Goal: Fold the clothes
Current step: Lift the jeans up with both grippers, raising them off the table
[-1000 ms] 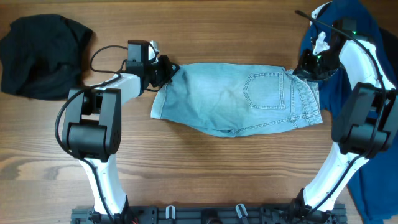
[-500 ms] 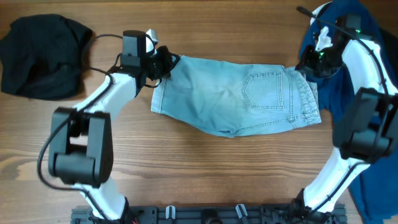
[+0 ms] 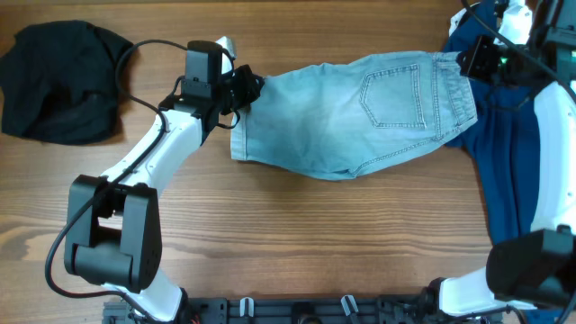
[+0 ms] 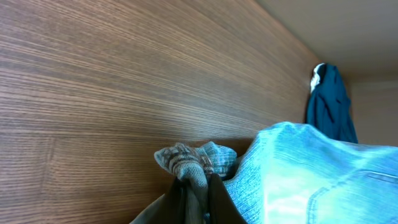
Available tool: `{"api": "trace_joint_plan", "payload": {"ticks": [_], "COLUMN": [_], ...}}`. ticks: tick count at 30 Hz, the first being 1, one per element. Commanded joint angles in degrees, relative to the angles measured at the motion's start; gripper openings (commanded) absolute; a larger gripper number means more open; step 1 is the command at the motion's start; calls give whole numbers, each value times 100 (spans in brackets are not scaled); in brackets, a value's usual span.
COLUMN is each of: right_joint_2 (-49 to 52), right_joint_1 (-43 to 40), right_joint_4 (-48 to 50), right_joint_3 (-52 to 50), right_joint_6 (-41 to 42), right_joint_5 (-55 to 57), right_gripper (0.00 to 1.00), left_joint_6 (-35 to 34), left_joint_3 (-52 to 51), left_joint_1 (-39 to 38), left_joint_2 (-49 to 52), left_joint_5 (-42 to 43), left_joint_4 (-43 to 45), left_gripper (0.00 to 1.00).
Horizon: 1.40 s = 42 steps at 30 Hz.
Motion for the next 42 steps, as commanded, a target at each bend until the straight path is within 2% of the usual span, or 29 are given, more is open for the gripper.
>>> {"api": "trace_joint_plan", "payload": {"ticks": [1,3,4,5,6,7,8,9,11,19,21,24,28,34,42], "right_joint_2": [-140,-138,-138,-138,-138,-138,-138,-138,-138,-138,-138,-138,-138,-138,-356], "right_joint_1": [11,13,13,11,13,13,11,13,13,13,13,13,13,13,11], "right_joint_4": [7,7,7,4,7,9,7,4,2,0,-9,-7,-17,-4,177], "right_joint_3": [188,188,188,188,188,188,188,188,188,188,188,188,188,190,463], "right_joint_6": [-103,-103,-101,-101,-103,-101,-101,-101,-103,-101,-101,-103,-101,-101,-166], "right_joint_5": [52,52,52,52,52,52,52,52,52,52,52,52,52,52,76], "right_gripper": [5,4,5,5,5,4,4,5,5,4,4,4,4,4,5], "left_joint_6": [138,140,138,138,138,140,138,142,157,157,157,162,433,772,890], "left_joint_3": [-13,-13,-13,-13,-13,-13,-13,-13,-13,-13,-13,26,197,197,197], "left_joint_1": [0,0,0,0,0,0,0,2,17,15,15,15,-57,-380,-463], "left_joint_2": [-201,-201,-201,-201,-201,-201,-201,-201,-201,-201,-201,-273,-918,-2070,-2258], "left_joint_5": [-417,-420,-435,-509,-603,-739,-833,-887,-887,-890,-887,-887,-962,-1816,-1958], "left_joint_4": [-63,-92,-118,-157,-203,-262,-313,-358,-417,-435,-433,-422,-442,-765,-968], "left_gripper": [4,14,29,34,34,54,54,45,4,4,8,4,4,4,4]}}
